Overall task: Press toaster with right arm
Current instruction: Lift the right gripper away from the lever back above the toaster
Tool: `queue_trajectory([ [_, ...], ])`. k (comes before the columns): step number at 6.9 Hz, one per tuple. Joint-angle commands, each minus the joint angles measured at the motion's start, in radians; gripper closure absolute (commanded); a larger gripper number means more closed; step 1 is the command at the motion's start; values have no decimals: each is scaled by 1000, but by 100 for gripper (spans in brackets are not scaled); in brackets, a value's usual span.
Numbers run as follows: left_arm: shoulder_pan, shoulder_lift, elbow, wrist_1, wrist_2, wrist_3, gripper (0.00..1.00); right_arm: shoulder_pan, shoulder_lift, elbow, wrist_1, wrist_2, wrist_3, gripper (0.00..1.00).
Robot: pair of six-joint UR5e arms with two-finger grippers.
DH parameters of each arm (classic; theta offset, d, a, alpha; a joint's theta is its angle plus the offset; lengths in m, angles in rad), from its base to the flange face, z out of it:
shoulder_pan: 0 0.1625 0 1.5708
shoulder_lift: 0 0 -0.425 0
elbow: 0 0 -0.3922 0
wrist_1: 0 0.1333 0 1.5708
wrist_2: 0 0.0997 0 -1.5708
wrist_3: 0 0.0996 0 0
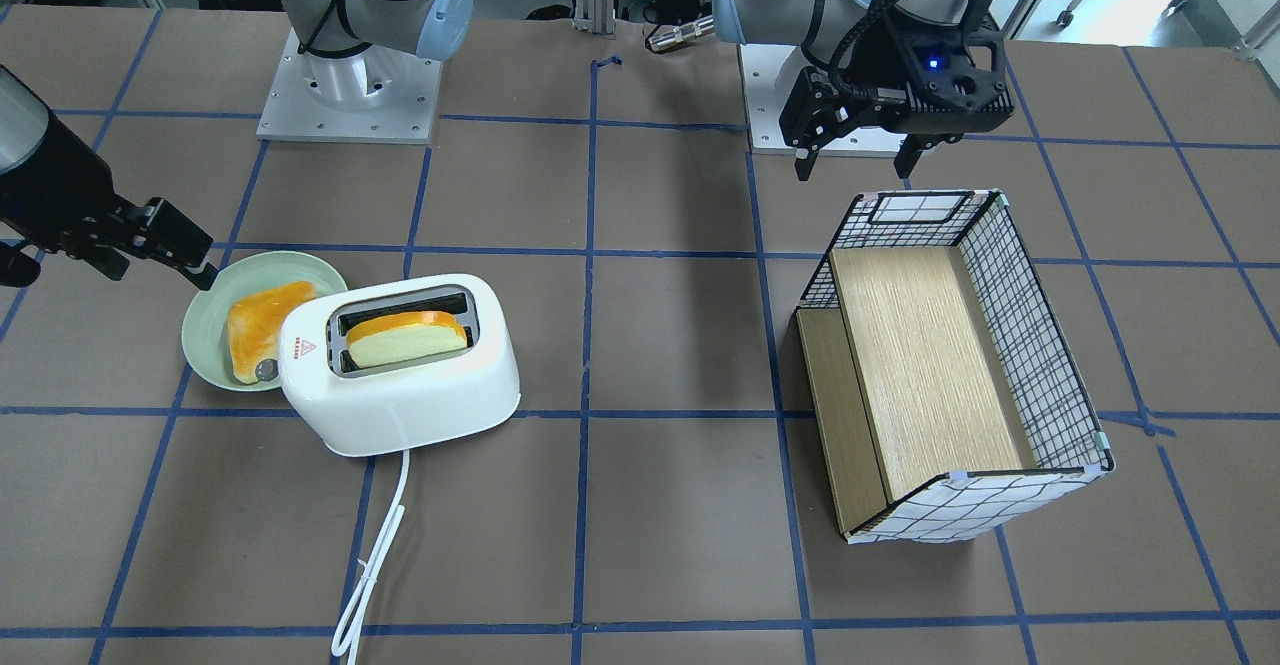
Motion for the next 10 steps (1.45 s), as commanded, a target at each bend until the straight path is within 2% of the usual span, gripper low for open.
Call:
queue_trajectory([
  [1, 0, 0, 1, 0, 0, 0, 0, 103, -30, -27, 21, -31, 111, 0],
  [3, 0, 0, 1, 0, -1, 0, 0, 286, -22, -44, 16, -71, 272, 0],
  [4, 0, 0, 1, 0, -1, 0, 0, 315, -24, -45, 22, -65, 282, 0],
  [6, 0, 0, 1, 0, -1, 0, 0, 319, -36, -91, 130, -68, 282, 0],
  [10, 0, 0, -1, 0, -1, 0, 0, 319, -32, -100, 146, -70, 282, 0],
])
